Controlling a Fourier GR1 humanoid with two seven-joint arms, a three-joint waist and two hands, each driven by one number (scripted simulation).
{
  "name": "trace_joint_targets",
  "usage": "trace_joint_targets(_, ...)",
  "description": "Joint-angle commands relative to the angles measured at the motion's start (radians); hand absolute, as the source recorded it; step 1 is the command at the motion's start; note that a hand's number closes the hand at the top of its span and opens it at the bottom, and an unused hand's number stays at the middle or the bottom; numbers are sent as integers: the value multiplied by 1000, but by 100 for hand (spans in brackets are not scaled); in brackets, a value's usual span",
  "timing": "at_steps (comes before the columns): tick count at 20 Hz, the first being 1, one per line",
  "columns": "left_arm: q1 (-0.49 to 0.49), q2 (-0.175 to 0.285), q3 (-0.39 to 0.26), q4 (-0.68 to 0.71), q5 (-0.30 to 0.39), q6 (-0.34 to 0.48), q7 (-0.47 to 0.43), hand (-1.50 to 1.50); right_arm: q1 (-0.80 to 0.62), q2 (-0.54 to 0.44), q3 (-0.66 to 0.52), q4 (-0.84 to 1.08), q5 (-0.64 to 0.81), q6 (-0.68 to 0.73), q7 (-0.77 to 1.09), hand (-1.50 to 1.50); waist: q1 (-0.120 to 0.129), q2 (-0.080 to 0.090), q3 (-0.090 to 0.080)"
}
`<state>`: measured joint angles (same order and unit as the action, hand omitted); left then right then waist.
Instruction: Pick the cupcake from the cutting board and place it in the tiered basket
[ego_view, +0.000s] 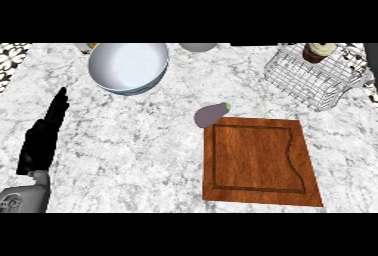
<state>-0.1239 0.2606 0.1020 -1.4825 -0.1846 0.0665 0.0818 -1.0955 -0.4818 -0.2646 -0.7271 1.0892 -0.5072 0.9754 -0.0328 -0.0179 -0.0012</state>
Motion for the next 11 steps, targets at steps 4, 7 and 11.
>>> trace_joint_targets(4,69,-8,17,7,-3,16,-40,0,191,21,-25,-368,-93,139,121,-150,-53,-18,-1)
trace_joint_targets(7,72,6,29,-23,9,5,-9,0,328,35,-12,-563,-109,176,132,-150,-58,-21,0)
trace_joint_targets(11,52,0,47,28,5,26,-26,0,550,66,-43,-810,-196,159,73,-150,-92,-15,1)
